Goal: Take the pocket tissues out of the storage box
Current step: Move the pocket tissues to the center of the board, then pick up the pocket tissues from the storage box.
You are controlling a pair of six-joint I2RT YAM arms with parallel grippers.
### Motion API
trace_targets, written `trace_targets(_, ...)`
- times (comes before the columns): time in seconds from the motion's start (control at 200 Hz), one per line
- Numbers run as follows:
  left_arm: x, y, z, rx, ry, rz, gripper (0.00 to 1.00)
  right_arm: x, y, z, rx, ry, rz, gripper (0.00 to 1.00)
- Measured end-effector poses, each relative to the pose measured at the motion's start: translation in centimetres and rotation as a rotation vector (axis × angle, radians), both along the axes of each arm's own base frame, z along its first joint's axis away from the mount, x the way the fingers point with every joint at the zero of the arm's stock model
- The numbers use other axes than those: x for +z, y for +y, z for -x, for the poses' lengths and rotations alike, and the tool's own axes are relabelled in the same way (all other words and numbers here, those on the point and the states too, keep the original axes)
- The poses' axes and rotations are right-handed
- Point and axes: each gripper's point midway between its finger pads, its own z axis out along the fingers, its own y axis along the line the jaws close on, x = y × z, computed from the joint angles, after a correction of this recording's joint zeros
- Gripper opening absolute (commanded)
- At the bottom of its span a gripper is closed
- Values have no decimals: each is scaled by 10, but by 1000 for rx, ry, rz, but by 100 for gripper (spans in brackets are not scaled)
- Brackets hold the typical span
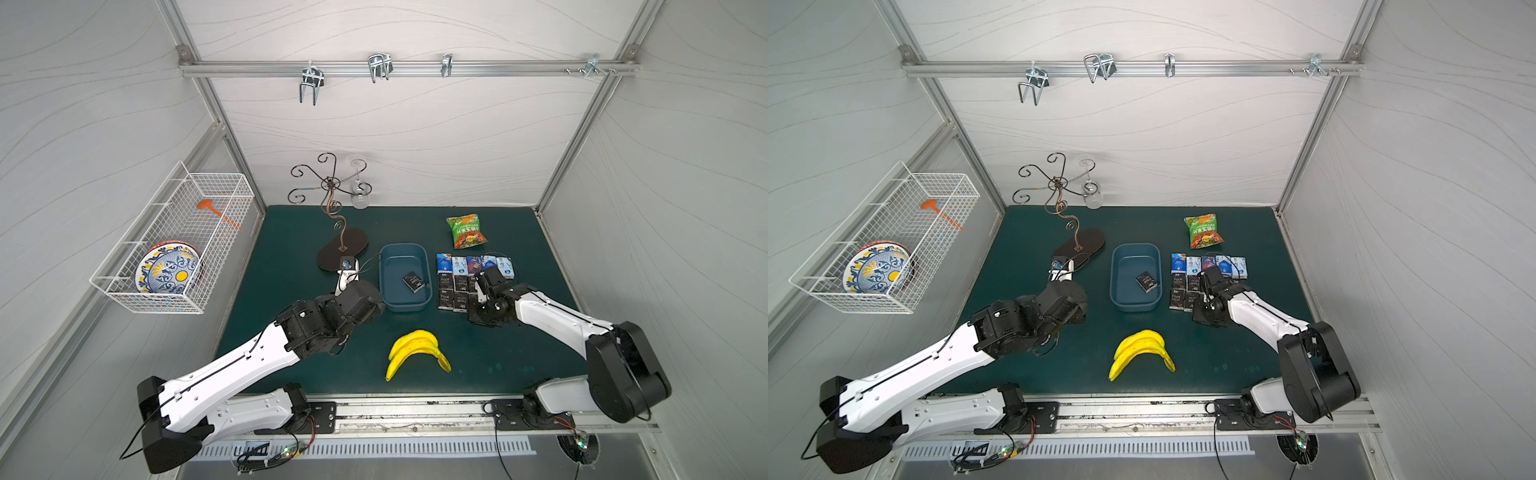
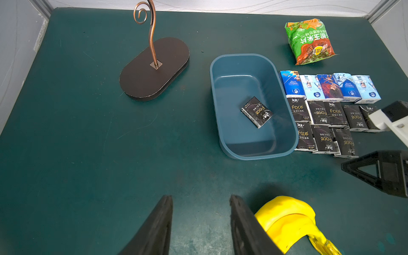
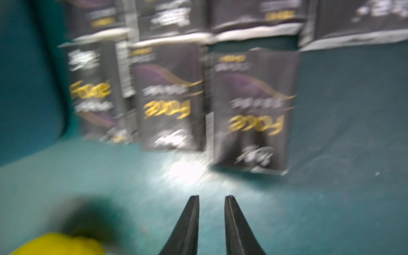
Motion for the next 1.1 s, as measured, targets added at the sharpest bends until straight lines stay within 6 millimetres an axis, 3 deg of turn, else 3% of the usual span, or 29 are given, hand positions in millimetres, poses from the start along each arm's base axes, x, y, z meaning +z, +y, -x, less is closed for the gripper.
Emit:
trace_targets(0.12, 0, 0, 0, -2, -2, -5, 47, 14, 12, 7, 47, -18, 1, 28)
trace_targets(0.215, 0, 0, 0, -4, -2, -8, 47, 38, 26, 0, 83, -63, 7, 32)
trace_targets(0.4, -6, -2, -2, -7, 10, -36, 47, 112, 79, -37, 183, -238, -45, 41)
trace_targets(0.5, -11, -4, -4, -7, 22, -55, 48, 129, 115, -64, 257, -284, -46, 41)
trace_targets(0.6, -14, -3, -6, -2, 29, -67, 48, 117, 148, -89, 329, -285, -15, 43)
trace_targets(0.815, -15, -1, -11, 13, 32, -69, 48, 58, 191, -113, 470, -227, 93, 43)
trace_targets(1.101, -16, 6, -16, 33, 43, -65, 48, 27, 201, -122, 540, -210, 203, 46)
